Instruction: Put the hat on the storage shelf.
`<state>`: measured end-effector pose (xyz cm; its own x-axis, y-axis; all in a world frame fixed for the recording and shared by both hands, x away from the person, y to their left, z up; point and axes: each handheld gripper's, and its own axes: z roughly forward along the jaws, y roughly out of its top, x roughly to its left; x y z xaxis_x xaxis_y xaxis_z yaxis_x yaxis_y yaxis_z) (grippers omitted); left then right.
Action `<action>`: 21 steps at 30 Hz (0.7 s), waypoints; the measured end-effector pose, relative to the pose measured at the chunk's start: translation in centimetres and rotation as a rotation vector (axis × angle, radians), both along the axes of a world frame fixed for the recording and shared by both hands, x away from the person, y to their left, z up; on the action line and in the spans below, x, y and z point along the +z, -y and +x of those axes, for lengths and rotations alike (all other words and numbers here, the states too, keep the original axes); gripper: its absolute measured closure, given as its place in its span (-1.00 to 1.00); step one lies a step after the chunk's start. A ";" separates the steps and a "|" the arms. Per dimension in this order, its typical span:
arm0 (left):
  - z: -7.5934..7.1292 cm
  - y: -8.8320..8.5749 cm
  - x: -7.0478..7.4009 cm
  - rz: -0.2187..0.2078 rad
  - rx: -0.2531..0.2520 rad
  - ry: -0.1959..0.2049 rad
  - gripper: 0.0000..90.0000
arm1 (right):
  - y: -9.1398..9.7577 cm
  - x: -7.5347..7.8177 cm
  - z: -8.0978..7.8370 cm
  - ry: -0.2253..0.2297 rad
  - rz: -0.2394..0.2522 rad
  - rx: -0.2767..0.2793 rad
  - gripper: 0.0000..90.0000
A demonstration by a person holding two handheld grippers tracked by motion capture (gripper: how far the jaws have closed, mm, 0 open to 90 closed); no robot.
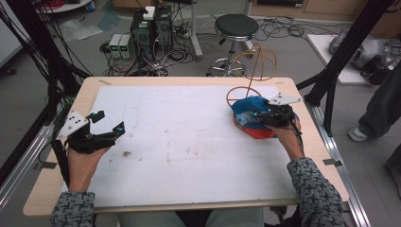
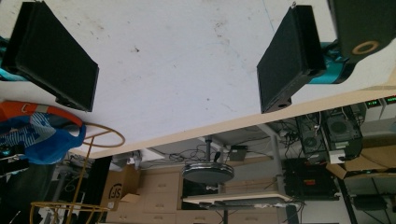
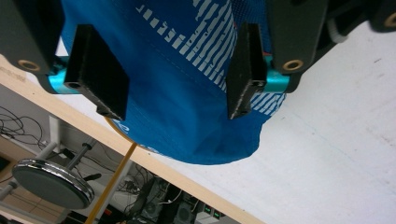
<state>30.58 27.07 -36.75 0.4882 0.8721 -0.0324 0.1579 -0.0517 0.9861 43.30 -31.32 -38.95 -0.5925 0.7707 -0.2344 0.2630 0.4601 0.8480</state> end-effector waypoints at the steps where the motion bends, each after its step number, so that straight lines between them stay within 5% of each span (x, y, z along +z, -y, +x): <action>1: 0.0 0.0 0.0 0.000 0.000 0.000 -0.71 | 0.0 0.0 0.0 0.003 -0.003 0.001 -0.08; 9: -0.1 -0.1 0.2 -0.004 0.002 0.005 -0.71 | 0.1 -0.2 0.2 0.001 -0.039 0.006 0.23; 21: -0.1 -0.2 0.2 -0.007 0.003 0.005 -0.71 | 0.3 0.0 0.0 -0.019 -0.026 0.017 0.90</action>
<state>30.44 27.28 -36.56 0.4853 0.8736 -0.0362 0.1535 -0.0444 0.9872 43.31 -31.63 -38.91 -0.6101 0.7540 -0.2433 0.2704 0.4869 0.8306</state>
